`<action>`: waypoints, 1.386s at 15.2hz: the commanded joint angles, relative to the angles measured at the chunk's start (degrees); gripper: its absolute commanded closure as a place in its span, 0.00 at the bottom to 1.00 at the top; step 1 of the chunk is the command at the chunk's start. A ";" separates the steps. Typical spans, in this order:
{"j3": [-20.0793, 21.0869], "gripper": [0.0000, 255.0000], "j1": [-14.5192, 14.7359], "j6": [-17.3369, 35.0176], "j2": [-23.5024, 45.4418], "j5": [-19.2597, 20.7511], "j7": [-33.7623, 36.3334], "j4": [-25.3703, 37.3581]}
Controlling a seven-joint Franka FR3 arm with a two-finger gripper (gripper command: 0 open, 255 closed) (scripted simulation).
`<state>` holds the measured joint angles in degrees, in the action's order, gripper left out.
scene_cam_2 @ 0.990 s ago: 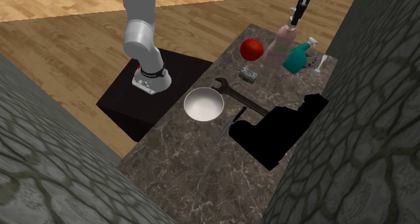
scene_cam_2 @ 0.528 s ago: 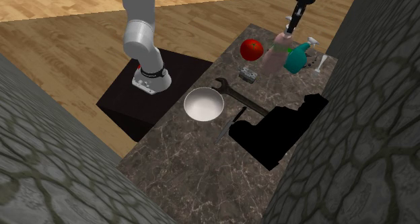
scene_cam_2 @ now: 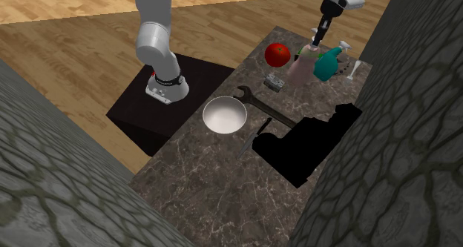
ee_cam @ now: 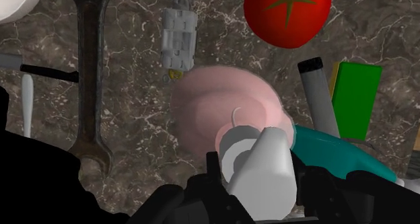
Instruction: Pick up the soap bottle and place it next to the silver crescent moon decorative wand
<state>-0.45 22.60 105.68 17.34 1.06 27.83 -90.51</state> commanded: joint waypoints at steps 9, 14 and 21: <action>-0.01 0.00 -0.03 0.88 -0.03 -0.01 -0.03 -0.83; -0.01 0.00 -0.03 0.88 -0.03 -0.01 -0.02 -0.82; 0.02 0.00 0.04 -6.36 -0.17 -0.03 -0.06 6.27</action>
<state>-0.44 22.62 99.61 17.05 1.03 27.74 -84.60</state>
